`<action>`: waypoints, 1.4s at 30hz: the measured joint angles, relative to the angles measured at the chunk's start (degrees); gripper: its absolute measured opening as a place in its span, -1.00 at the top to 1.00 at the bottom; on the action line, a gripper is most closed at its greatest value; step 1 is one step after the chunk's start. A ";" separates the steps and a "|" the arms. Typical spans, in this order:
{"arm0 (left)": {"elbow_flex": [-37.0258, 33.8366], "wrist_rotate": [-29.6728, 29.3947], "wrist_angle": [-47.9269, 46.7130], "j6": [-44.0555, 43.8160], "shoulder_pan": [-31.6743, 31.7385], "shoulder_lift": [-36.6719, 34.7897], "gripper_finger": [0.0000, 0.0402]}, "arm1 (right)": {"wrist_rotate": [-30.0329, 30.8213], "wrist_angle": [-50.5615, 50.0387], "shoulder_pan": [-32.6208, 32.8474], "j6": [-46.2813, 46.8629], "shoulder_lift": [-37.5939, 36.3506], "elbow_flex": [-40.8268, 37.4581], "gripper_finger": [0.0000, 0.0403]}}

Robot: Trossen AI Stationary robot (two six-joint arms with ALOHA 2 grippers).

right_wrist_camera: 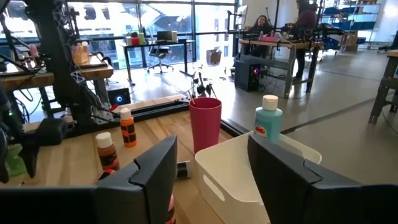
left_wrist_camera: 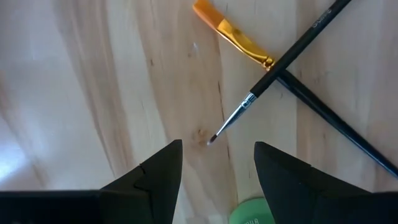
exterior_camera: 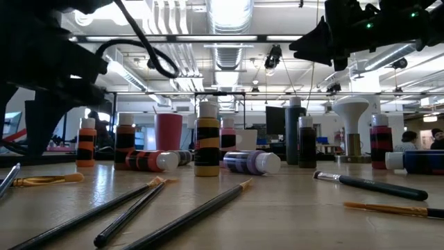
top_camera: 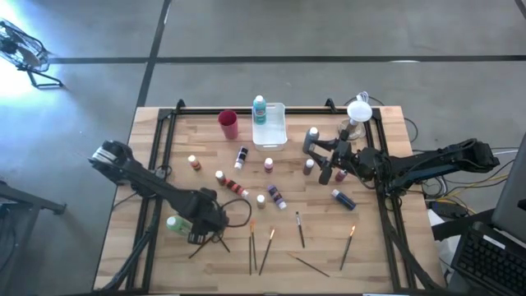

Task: Pick & Place Paint Supplies
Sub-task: Put the silver paint brush into the pink cup

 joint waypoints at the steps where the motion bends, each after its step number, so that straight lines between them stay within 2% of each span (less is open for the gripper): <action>1: 0.00 0.17 0.26 0.11 0.00 0.36 -0.02 | 0.00 0.00 0.00 0.00 0.00 0.00 0.08; 15: 0.02 0.29 3.15 2.39 0.02 3.23 -0.01 | 0.00 -0.03 0.02 -0.20 0.00 0.00 0.24; 19: 0.02 0.31 3.17 3.22 0.02 4.36 0.05 | 0.00 -0.04 0.02 -0.20 0.00 0.00 0.29; 29: 0.02 0.44 3.08 3.21 0.04 5.59 0.38 | 0.00 -0.11 0.02 -0.22 0.00 0.00 0.43; 40: 0.00 0.70 1.92 2.93 0.04 5.16 0.92 | 0.00 -0.15 0.02 -0.24 0.00 0.00 0.59; 42: 0.52 0.68 0.66 2.82 0.04 4.67 0.96 | 0.00 -0.15 0.02 -0.22 0.00 0.00 0.62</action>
